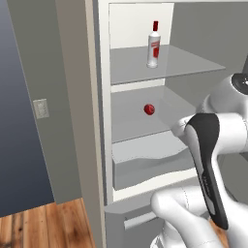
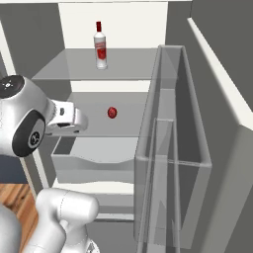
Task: Place the liquor on the top shelf of the fridge to keep it out of children's reach, and place the mango and squash on lower shelves for easy access.
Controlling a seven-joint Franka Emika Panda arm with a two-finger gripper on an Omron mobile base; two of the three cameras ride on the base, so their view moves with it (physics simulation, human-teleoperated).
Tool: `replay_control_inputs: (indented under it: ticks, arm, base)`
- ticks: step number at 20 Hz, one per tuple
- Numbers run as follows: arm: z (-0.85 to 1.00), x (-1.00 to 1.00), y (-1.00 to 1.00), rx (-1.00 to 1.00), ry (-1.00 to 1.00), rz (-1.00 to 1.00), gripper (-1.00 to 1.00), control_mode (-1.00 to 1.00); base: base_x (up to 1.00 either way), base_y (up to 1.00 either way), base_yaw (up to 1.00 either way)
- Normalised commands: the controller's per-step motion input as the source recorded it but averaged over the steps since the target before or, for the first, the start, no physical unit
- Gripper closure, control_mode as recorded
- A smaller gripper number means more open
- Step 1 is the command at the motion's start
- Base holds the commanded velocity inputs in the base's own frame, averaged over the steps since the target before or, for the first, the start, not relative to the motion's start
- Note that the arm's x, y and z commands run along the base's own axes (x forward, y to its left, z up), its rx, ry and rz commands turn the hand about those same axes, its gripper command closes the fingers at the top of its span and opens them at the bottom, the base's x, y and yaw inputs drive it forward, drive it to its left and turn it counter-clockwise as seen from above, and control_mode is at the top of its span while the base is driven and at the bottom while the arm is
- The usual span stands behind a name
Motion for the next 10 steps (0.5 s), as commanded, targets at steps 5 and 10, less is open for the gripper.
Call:
replay_control_inputs:
  ticks: [5,10]
  arm:
    - [0.0,-0.16,0.0,0.0,0.0,0.0,-1.0,1.0]
    - [0.0,0.0,0.0,0.0,0.0,0.0,-1.0,1.0]
  base:
    - [-0.16,0.0,0.0]
    - [-0.68,0.05,-0.04]
